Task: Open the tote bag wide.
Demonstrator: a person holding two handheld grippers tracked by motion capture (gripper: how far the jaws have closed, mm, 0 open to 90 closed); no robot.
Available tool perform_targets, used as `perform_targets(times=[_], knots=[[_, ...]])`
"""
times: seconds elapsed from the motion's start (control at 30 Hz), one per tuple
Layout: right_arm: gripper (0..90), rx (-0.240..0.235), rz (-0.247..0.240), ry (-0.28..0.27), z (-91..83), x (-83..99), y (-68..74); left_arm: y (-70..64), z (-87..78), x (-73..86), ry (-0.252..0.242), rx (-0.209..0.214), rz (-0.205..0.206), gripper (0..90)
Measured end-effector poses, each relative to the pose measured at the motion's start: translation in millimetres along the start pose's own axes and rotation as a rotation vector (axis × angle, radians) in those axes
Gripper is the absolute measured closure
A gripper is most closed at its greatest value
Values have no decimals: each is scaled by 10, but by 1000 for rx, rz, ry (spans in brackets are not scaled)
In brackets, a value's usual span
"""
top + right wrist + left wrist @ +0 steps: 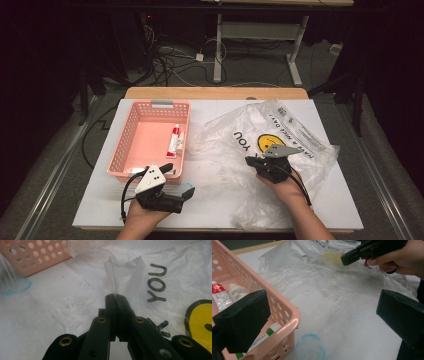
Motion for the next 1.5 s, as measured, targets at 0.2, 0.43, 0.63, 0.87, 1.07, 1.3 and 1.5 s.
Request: perform_targets(times=[0.2, 0.43, 0.63, 0.87, 1.07, 1.3, 1.5], knots=[[900, 16, 5, -66, -134, -51, -40, -25, 24, -7, 1, 22, 0, 0], [900, 43, 28, -135, -310, -142, -73, -29, 33, -4, 1, 29, 0, 1], [900, 78, 39, -189, -469, -236, -100, -20, 28, -1, 2, 25, -3, 1], [900, 109, 11, -281, -730, -375, -121, -16, 23, 3, 2, 21, -6, 1], [900, 128, -4, -337, -874, -463, -99, 6, 9, 2, -4, 11, -9, 0], [900, 149, -20, -375, -956, -532, -62, 33, -12, 2, -11, -10, -8, 0], [900, 150, -9, -364, -920, -485, -105, 90, -62, -5, -21, -26, -14, 0]])
Point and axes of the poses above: each handheld gripper's, and its own axes: z roughly forward along the jaws, x roughly out of its underside, y roughly to its left, the point moved 1 cm from there along z, roughly forward along the jaws, and after that the axes turned 2 degrees about y, right-handed, at the moved point
